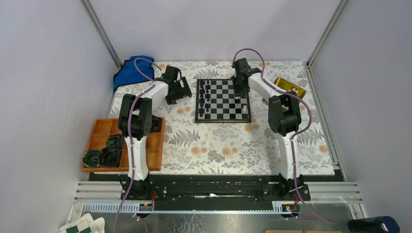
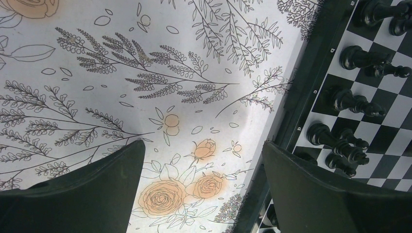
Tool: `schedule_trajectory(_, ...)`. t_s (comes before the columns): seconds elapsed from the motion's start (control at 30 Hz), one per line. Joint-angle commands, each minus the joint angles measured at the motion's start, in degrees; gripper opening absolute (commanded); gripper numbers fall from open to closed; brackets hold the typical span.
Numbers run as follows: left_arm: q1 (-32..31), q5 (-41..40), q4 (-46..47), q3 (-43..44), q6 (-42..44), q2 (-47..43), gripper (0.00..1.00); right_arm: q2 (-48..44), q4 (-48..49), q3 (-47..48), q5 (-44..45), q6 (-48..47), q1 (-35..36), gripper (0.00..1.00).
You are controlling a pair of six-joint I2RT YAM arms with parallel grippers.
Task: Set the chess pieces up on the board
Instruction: Place the chess piece on the chessboard.
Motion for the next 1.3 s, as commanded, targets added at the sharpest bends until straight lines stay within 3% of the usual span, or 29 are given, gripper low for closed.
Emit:
schedule_trajectory(0.0,-0.11,-1.03,0.62,-1.58,-0.23,-0.64,0.99,0.64,0.91,2.09,1.82,-0.98,0.34,0.00)
schedule_trajectory(1.07,-0.37,-0.76,0.76,-1.73,-0.23,-0.47,0.99,2.12,0.99,2.70,2.97,-1.73,0.24,0.00)
schedule_trajectory(1.27,-0.37,-0.67,0.81,-1.54,-0.23,-0.42,0.99,1.92,1.10,2.56,2.58,-1.81,0.22,0.15)
